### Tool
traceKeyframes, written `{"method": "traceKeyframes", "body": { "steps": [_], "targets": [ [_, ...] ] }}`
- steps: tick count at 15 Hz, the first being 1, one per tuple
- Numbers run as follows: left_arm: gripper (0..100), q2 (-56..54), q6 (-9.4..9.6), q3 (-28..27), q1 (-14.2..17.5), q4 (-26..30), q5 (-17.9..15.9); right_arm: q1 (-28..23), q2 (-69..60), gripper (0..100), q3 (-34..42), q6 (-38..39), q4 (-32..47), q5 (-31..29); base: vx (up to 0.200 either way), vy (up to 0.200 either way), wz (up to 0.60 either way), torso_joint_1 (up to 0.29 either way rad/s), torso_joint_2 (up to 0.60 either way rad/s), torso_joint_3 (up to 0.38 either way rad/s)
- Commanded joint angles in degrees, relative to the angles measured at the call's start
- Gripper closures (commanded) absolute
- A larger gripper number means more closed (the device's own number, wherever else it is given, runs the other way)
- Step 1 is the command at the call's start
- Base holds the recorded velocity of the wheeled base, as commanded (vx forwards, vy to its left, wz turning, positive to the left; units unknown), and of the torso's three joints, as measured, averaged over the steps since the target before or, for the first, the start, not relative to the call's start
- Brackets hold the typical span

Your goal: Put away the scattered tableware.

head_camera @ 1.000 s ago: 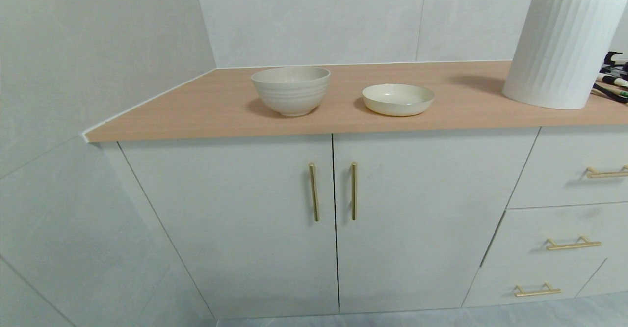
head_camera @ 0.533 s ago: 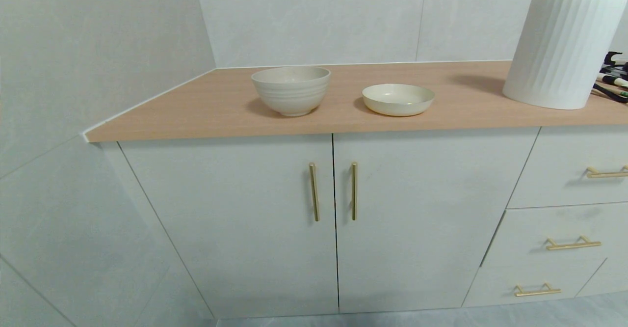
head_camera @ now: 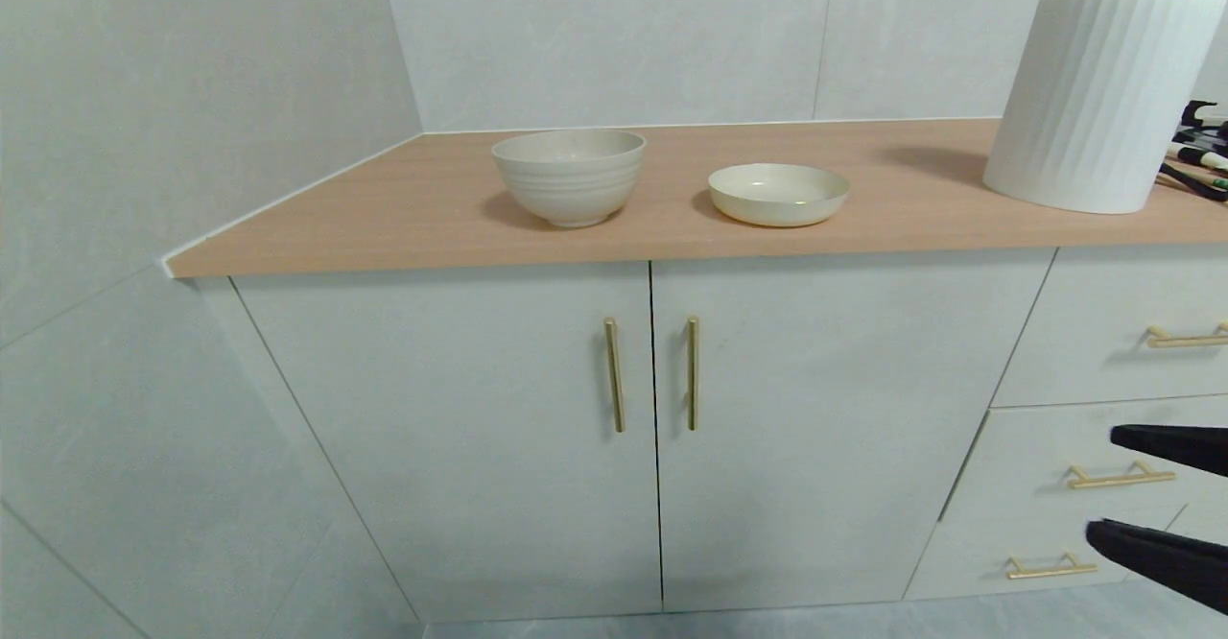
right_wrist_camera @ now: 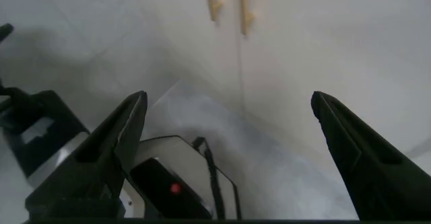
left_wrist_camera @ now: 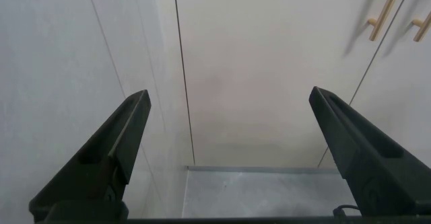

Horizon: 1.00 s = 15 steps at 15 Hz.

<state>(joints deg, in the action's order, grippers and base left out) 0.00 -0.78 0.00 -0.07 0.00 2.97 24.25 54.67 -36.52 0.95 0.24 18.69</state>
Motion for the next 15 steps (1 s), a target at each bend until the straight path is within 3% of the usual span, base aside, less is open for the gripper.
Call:
{"method": "traceKeyframes", "body": {
  "steps": [1,5,10,15],
  "targets": [
    [0,0.0,-0.01,0.0,0.0,0.0,0.0,3.1,10.8,0,-3.2,0.3,-2.5,0.0,0.000,0.000,0.00,0.000,0.00,0.000],
    [0,0.0,-0.01,0.0,-0.1,0.0,0.0,4.7,22.6,0,-7.2,0.7,-8.8,0.0,0.000,0.000,0.00,0.000,0.00,0.000],
    [0,0.0,-0.01,0.0,0.0,0.0,0.0,9.1,35.9,0,-17.1,11.7,-10.2,0.0,0.000,0.000,0.00,0.000,0.00,0.000],
    [0,0.0,-0.01,0.0,0.0,0.0,0.0,10.0,46.8,0,-17.1,11.4,-24.0,0.0,0.000,0.000,0.00,0.000,0.00,0.000]
  ]
}}
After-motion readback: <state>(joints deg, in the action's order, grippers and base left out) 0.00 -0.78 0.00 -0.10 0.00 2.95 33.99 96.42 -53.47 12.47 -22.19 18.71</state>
